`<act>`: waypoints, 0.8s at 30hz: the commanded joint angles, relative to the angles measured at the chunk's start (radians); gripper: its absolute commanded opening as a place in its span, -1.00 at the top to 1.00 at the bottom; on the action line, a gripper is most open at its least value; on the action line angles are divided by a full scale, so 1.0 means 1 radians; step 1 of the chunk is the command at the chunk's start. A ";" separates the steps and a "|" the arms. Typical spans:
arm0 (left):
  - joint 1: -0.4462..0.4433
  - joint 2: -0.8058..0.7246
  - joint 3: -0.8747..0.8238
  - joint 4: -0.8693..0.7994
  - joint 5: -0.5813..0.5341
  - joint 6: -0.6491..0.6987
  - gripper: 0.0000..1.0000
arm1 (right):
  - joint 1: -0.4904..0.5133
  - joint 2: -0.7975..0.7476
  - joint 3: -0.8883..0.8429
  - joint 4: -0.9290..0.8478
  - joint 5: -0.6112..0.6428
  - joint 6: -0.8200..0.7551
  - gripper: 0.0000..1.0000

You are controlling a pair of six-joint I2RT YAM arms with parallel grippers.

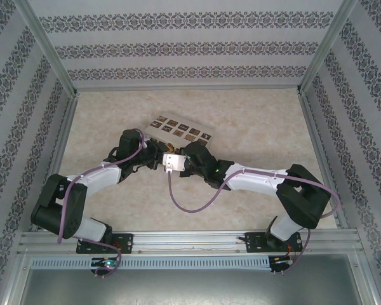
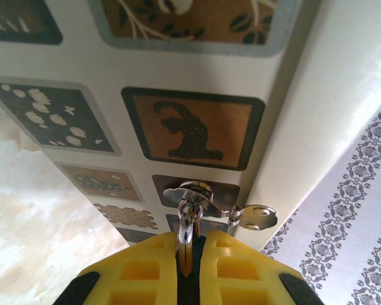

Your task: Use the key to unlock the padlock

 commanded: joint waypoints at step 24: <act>-0.011 -0.007 -0.004 0.090 0.051 -0.003 1.00 | 0.003 0.060 0.028 0.209 0.069 0.438 1.00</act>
